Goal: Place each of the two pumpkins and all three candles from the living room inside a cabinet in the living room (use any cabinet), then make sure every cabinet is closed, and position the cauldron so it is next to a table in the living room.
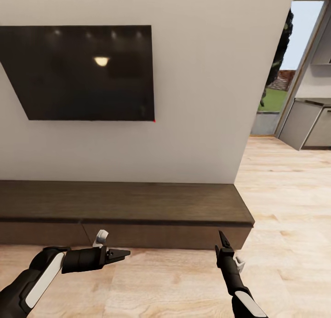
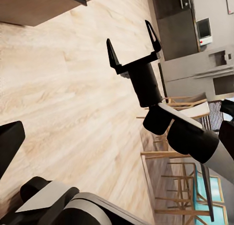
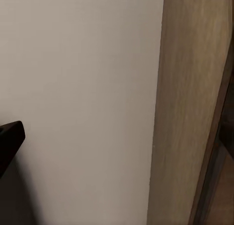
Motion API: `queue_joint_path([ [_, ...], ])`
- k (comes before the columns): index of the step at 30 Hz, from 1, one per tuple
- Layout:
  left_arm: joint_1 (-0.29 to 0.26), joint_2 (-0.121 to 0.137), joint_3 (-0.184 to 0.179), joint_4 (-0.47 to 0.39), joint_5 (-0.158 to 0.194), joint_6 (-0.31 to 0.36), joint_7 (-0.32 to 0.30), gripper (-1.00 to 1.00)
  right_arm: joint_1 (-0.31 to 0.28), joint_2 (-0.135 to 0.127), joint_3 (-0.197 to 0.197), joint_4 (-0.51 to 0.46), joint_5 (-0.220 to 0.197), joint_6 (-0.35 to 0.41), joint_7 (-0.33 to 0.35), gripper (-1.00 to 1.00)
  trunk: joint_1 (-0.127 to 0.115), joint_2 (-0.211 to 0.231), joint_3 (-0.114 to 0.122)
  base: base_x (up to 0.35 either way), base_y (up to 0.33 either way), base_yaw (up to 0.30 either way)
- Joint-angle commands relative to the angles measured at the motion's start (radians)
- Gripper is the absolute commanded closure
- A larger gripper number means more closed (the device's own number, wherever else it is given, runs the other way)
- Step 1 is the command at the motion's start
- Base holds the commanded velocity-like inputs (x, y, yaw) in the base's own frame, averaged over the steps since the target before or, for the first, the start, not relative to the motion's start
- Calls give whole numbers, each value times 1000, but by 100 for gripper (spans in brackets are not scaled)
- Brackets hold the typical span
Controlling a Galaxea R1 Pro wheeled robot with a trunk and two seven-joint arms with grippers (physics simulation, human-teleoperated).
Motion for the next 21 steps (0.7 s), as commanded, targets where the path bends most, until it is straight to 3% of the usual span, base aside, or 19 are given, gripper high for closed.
queue_joint_path([
  [1, -1, 1, -2, 0, 2, 4, -2, -100, -1, 1, -3, 1, -1, 3, 5, -100, 4, -8, -4, 0, 0, 0],
  [21, -1, 2, -2, -3, 2, 4, -3, -100, -1, 2, -3, 1, 2, 0, 33, -100, 81, -148, -67, 0, 0, 0],
])
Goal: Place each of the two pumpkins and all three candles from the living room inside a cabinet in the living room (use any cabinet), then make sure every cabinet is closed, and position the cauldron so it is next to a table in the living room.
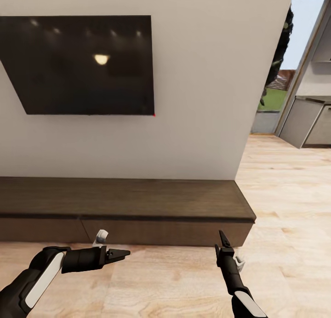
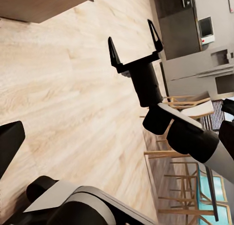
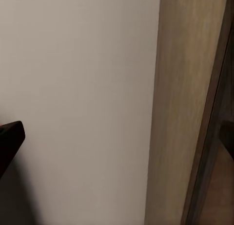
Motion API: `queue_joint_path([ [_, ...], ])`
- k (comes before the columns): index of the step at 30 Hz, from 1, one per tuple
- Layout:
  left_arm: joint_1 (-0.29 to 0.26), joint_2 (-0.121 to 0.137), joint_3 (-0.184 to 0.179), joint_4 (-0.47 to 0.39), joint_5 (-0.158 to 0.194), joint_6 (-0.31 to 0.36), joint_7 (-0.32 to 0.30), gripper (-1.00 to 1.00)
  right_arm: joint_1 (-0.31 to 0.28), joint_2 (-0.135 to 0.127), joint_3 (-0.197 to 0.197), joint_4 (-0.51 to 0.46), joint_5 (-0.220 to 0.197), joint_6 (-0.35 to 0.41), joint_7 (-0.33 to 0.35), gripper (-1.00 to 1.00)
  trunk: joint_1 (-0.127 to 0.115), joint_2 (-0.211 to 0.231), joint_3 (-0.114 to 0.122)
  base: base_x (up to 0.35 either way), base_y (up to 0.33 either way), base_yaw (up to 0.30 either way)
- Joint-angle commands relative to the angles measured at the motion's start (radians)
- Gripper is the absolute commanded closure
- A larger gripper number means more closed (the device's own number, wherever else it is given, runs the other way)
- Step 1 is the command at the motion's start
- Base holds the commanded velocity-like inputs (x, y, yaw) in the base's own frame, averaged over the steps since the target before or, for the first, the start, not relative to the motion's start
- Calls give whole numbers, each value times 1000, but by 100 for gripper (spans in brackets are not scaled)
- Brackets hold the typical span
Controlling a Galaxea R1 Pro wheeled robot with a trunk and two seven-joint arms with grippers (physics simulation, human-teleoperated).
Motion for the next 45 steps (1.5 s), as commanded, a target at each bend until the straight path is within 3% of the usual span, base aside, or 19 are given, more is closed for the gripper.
queue_joint_path([
  [1, -1, 1, -1, 0, 2, 4, -2, -100, -1, 1, -3, 1, -1, 2, 3, -100, 4, -8, -4, 0, 0, 0],
  [8, -1, 4, -2, 0, 2, 4, -34, -100, -1, 0, -3, 1, 0, 2, 3, -100, 31, -57, -26, 0, 0, 0],
  [45, -1, 5, -3, -1, 1, 4, -66, -100, -1, 1, 0, 1, 7, -8, 3, -100, 173, -316, -142, 0, 0, 0],
])
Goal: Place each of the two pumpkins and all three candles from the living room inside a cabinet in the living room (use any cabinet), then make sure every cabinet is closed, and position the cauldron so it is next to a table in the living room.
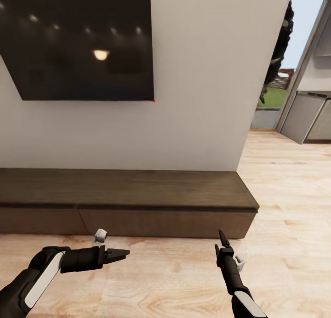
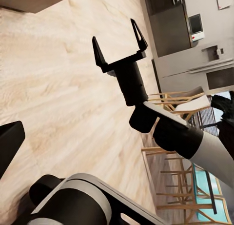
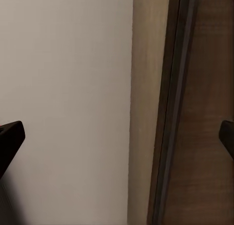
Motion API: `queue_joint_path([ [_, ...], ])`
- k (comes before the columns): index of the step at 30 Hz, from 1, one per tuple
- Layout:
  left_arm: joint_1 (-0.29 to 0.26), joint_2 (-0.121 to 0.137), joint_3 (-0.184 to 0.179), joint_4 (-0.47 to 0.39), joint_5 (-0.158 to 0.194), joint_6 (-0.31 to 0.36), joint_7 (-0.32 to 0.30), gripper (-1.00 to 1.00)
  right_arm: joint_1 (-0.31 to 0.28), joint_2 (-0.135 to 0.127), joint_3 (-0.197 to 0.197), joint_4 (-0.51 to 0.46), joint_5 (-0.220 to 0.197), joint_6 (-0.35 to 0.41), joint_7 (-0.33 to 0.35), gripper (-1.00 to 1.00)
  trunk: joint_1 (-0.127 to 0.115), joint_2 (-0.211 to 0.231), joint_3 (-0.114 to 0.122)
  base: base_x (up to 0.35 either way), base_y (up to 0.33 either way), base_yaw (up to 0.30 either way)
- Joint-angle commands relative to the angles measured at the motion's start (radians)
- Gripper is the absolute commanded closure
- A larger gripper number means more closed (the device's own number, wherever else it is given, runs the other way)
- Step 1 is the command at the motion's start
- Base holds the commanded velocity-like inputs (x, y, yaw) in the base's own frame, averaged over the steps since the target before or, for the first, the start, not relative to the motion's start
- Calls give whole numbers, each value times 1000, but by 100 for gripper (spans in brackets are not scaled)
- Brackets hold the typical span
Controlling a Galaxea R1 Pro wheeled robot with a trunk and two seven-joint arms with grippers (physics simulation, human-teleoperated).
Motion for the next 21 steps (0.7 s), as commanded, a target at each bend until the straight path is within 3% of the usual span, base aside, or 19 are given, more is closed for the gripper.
queue_joint_path([
  [1, -1, 1, -1, 0, 3, 4, -1, -100, -1, 1, -3, 1, -1, 1, 3, -100, 4, -8, -4, 0, 0, 0],
  [21, -1, 1, -1, 0, 3, 4, -3, -100, -1, 2, 0, 1, 0, -2, 3, -100, 80, -148, -67, 0, 0, 0],
])
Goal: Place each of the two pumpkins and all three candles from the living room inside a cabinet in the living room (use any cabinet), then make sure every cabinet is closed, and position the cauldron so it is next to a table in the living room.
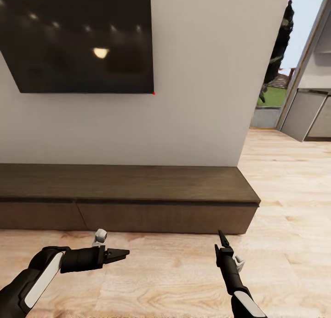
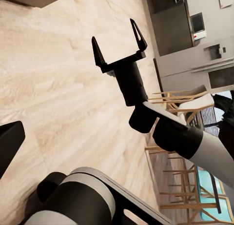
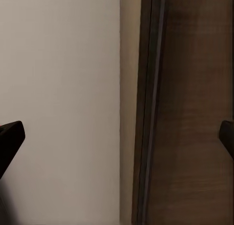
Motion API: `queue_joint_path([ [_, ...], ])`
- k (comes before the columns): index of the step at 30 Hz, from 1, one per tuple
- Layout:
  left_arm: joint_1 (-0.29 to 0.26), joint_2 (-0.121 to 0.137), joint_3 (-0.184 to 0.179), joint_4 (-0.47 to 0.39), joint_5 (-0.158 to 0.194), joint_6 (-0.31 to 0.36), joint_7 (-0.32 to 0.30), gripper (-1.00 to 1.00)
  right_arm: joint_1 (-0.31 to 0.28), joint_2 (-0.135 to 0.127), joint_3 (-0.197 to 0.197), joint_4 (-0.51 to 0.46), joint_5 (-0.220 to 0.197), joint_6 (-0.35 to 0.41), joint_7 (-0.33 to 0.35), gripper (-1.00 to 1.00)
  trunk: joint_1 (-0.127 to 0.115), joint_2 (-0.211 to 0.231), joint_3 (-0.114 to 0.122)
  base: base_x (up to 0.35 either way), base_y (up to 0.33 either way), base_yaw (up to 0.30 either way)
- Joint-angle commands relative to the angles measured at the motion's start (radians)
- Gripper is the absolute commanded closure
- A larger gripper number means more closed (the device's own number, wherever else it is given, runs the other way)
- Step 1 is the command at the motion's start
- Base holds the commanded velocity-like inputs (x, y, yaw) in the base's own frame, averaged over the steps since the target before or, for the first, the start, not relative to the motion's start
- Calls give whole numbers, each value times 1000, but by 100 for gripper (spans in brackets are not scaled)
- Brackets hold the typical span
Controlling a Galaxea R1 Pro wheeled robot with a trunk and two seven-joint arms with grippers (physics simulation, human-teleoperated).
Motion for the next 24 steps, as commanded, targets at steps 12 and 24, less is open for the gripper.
queue_joint_path([
  [12, -1, 0, -2, 0, 3, 4, -1, -100, -1, 1, -3, 1, -1, 1, 3, -100, 46, -85, -39, 0, 0, 0],
  [24, -1, 1, -1, -1, 3, 4, -1, -100, -1, 1, -3, 1, -1, 1, 3, -100, 92, -169, -76, 0, 0, 0],
])
